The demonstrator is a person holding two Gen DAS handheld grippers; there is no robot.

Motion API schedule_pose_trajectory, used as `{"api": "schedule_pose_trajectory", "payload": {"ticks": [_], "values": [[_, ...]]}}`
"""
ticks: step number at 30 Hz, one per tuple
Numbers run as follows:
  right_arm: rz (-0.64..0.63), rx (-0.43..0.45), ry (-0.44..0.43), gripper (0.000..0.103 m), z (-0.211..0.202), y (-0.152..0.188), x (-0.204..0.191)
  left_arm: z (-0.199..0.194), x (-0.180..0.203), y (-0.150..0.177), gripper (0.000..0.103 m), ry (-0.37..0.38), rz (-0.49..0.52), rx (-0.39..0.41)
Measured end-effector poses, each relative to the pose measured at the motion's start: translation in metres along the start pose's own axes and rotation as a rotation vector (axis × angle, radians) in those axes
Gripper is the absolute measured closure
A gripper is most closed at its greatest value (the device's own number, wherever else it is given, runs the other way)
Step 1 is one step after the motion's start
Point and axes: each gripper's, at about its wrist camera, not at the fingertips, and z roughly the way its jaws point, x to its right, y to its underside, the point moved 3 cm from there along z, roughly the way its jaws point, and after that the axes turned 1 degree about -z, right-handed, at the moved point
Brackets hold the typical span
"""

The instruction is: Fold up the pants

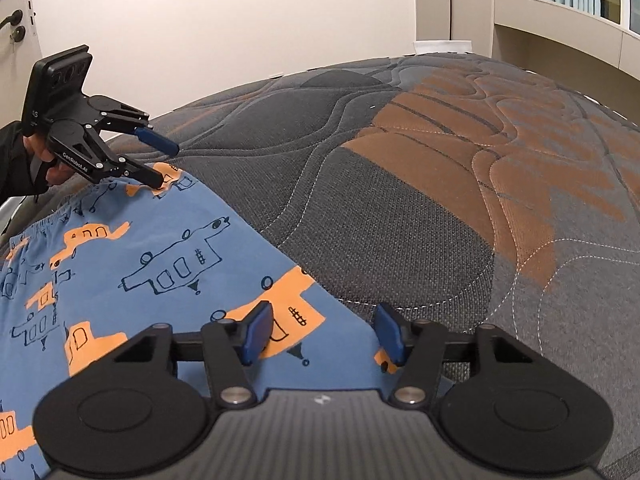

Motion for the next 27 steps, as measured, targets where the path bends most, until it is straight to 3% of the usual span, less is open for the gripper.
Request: {"api": "schedule_pose_trajectory", "payload": {"ticks": [3,5,6,10,17,21,27], "values": [[0.007,-0.008,-0.013,0.057,0.002,0.000,0.000,0.002,-0.002,0.002,0.057,0.017,-0.033,-0.029],[0.015,-0.005,-0.012,0.078,0.001,0.000,0.000,0.000,0.000,0.002,0.080,0.022,-0.050,-0.026],[0.017,-0.002,0.001,0.089,0.001,0.000,0.000,-0.001,0.002,0.001,0.098,0.013,-0.059,-0.028],[-0.017,0.012,0.065,0.100,0.000,-0.003,-0.012,-0.010,0.012,-0.003,0.101,-0.064,-0.060,0.003],[-0.113,0.048,0.192,0.101,0.001,-0.020,-0.026,-0.037,0.017,-0.017,0.102,-0.175,-0.042,0.137],[-0.122,0.076,0.241,0.101,0.012,-0.039,-0.019,-0.022,0.006,-0.023,0.102,-0.228,-0.078,0.103],[-0.107,0.046,0.238,0.100,0.045,-0.039,-0.006,0.009,-0.009,-0.010,0.101,-0.213,-0.129,0.040]]}}
